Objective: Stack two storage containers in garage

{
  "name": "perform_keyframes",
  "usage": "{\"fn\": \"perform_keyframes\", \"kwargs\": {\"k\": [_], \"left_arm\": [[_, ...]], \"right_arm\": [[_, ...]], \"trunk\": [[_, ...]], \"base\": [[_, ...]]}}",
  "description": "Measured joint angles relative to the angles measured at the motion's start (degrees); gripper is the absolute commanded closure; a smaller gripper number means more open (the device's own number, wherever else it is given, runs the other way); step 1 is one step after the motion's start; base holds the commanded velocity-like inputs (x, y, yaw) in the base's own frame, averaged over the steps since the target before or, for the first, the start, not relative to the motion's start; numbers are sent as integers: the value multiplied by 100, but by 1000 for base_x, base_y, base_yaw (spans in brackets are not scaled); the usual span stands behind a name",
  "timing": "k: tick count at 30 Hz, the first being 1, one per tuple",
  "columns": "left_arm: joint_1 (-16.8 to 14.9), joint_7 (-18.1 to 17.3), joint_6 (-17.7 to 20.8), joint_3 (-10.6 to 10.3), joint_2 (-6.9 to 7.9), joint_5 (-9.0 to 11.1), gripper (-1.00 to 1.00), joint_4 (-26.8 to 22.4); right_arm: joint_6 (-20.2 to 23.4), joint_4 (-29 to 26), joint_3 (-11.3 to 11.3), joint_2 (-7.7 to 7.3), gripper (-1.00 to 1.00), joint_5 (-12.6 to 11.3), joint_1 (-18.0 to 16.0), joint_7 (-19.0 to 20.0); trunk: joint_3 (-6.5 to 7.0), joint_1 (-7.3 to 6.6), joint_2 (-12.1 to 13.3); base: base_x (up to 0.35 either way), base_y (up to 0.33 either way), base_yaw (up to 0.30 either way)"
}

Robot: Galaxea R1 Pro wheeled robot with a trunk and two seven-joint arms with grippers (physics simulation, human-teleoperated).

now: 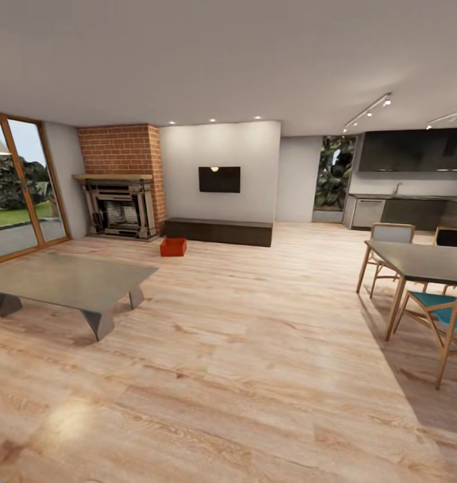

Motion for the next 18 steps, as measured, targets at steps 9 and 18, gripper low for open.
{"fn": "perform_keyframes", "kwargs": {"k": [9,18], "left_arm": [[0,0,0,-1,3,-5,-100,0],[0,0,8,0,2,-5,-100,0]], "right_arm": [[0,1,0,0,-100,0,0,1],[0,-2,0,0,-100,0,0,1]], "trunk": [[-1,0,0],[-1,0,0]], "base": [[316,0,0],[316,0,0]]}}
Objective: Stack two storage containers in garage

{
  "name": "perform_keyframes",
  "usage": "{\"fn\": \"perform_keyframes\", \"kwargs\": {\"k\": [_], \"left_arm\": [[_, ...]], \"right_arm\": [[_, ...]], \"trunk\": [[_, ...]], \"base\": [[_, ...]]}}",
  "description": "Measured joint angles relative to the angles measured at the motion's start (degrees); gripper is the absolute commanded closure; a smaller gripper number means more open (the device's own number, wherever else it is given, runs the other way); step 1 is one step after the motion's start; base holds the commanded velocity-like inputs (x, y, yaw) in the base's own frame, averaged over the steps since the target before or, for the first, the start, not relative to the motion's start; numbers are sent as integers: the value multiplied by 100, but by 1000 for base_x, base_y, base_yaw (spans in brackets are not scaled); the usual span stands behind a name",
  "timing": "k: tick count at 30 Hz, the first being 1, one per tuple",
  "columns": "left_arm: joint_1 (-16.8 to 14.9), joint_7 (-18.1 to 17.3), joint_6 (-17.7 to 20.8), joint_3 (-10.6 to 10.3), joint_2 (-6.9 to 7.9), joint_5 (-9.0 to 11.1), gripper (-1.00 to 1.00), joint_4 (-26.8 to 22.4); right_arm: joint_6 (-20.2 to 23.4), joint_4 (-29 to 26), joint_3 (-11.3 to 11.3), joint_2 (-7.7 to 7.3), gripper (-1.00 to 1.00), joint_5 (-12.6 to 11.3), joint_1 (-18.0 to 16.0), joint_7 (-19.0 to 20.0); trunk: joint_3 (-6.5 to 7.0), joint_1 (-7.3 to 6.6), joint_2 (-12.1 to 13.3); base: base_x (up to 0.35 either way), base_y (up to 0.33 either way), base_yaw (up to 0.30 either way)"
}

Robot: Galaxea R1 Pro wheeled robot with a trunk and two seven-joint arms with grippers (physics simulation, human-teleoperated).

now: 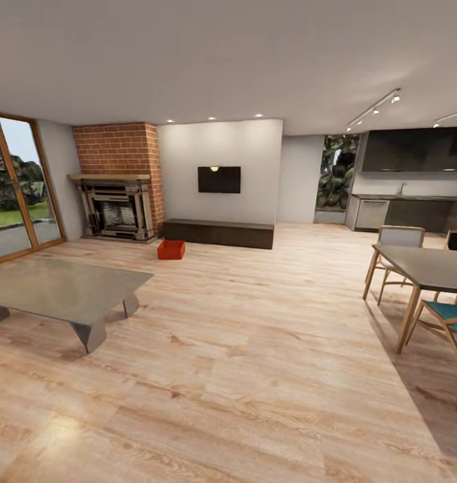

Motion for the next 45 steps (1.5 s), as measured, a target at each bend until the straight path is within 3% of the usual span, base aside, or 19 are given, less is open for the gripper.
{"fn": "perform_keyframes", "kwargs": {"k": [45], "left_arm": [[0,0,1,0,-5,-1,-100,0]], "right_arm": [[0,0,1,2,-100,0,0,-1]], "trunk": [[0,0,0]], "base": [[318,0,0]]}}
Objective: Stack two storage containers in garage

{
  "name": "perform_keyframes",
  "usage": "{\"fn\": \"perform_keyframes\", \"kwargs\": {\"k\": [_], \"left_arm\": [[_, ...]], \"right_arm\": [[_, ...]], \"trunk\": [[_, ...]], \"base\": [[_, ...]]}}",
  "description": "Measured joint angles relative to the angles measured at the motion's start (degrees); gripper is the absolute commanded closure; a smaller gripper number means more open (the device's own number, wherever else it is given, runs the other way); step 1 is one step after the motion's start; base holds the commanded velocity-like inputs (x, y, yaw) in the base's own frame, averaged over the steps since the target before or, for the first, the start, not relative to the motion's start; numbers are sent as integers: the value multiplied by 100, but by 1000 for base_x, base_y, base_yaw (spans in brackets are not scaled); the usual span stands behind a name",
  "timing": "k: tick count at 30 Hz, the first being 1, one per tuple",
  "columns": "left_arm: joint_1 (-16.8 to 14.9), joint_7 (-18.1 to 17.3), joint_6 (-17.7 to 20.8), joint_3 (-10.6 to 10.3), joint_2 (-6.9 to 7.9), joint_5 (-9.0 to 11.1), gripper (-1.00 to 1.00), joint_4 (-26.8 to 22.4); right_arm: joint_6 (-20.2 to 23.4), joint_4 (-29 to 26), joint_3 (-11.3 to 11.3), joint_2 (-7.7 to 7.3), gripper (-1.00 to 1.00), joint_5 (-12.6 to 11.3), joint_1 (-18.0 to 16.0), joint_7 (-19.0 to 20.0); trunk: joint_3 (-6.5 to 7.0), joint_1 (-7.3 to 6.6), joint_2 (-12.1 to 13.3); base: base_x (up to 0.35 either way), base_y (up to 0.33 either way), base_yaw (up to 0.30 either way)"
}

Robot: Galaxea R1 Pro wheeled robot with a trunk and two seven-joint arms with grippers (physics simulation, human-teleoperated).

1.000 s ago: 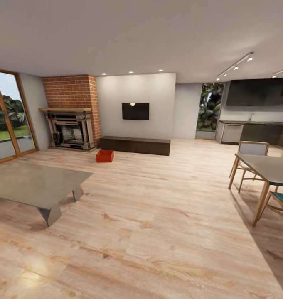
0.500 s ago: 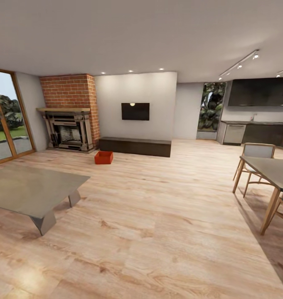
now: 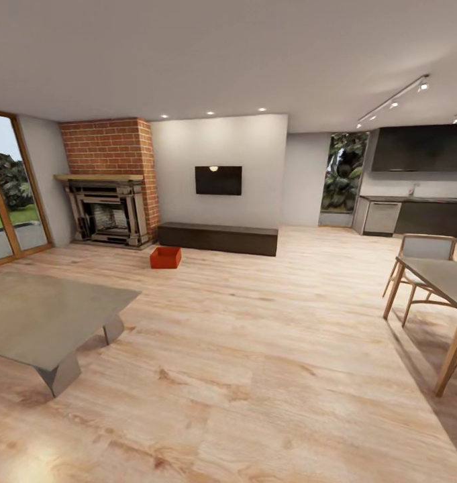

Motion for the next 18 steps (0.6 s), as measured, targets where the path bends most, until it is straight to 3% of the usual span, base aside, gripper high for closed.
{"fn": "perform_keyframes", "kwargs": {"k": [18], "left_arm": [[0,0,0,0,3,0,-100,0]], "right_arm": [[0,-1,-1,-2,-100,0,0,0]], "trunk": [[0,0,0]], "base": [[321,0,0]]}}
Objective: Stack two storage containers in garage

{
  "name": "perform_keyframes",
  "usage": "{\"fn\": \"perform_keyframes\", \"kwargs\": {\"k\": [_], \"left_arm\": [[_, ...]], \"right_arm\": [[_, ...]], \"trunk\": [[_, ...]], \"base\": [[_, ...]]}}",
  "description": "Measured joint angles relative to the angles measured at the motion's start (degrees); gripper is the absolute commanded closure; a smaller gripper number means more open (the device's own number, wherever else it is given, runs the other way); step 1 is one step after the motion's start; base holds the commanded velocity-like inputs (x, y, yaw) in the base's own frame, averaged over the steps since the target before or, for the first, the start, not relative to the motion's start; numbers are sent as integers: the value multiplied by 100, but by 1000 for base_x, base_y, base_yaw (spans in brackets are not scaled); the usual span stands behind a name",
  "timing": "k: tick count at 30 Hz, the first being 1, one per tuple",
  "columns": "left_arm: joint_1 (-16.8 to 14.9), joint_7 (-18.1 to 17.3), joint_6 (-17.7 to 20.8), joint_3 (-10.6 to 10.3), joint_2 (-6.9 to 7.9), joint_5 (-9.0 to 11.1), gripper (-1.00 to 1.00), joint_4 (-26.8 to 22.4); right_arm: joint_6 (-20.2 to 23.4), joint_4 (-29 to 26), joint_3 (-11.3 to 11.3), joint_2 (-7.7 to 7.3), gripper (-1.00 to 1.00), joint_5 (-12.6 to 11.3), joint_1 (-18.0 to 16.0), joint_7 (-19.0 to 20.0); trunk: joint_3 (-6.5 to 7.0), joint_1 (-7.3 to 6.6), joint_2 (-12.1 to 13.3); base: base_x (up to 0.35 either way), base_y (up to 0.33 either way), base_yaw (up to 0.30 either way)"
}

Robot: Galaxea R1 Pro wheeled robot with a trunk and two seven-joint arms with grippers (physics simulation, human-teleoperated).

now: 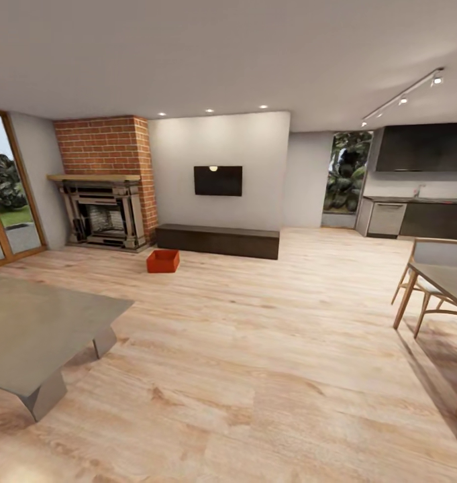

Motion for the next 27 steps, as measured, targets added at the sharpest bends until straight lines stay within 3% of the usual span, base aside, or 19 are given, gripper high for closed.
{"fn": "perform_keyframes", "kwargs": {"k": [27], "left_arm": [[0,0,0,-1,1,0,-100,0]], "right_arm": [[14,0,0,0,-100,44,0,0]], "trunk": [[0,0,0]], "base": [[321,0,0]]}}
